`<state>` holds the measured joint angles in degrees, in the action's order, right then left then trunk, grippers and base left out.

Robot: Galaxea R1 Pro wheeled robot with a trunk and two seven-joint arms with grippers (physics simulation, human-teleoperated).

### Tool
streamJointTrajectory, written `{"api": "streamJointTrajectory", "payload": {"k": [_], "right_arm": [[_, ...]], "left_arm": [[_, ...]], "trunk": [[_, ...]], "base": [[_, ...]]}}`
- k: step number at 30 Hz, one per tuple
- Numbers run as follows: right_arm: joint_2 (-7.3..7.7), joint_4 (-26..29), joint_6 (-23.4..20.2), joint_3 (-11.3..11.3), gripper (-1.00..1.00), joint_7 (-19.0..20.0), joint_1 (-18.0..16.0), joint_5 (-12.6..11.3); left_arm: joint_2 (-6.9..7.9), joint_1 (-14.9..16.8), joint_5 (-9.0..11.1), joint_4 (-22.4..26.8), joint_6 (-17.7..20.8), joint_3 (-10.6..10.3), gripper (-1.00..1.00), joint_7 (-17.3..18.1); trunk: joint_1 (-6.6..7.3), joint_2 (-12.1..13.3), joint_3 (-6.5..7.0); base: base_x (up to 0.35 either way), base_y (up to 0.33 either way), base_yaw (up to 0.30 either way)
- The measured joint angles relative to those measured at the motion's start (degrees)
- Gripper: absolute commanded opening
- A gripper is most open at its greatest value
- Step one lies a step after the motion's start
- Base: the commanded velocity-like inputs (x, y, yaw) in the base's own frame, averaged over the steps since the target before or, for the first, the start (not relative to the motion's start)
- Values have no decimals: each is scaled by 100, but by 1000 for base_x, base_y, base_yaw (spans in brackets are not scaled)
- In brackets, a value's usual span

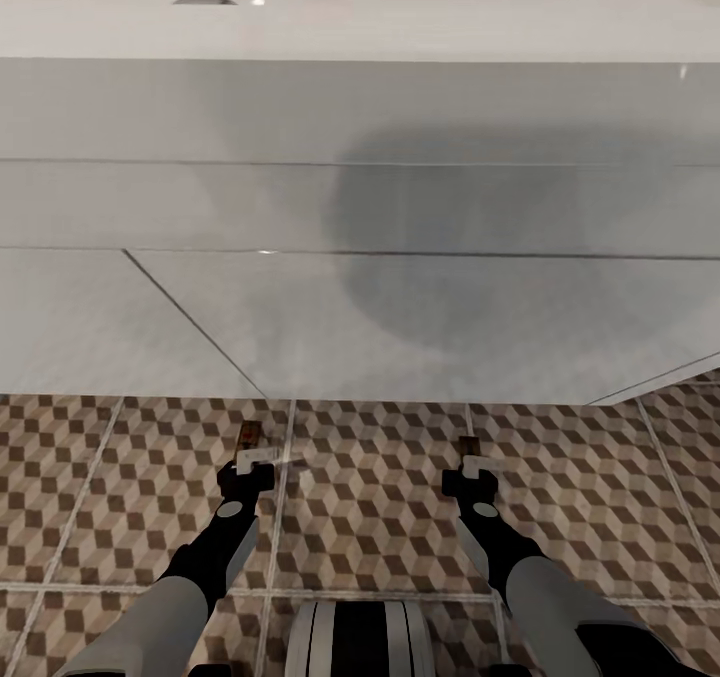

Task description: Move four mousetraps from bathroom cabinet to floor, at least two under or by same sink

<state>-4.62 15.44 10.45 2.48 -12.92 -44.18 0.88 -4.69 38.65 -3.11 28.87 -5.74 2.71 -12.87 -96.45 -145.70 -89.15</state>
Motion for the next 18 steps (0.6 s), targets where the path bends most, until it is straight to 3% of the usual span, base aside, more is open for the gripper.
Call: {"api": "streamJointTrajectory", "payload": {"k": [9,18], "right_arm": [[0,0,-5,0,-100,1,0,7],[0,0,-5,0,-100,1,0,8]], "left_arm": [[4,0,0,0,-1,0,-100,0],[2,0,0,14,-19,0,-100,0]], "trunk": [[1,0,0],[0,0,0]], "base": [[181,0,0],[35,0,0]]}}
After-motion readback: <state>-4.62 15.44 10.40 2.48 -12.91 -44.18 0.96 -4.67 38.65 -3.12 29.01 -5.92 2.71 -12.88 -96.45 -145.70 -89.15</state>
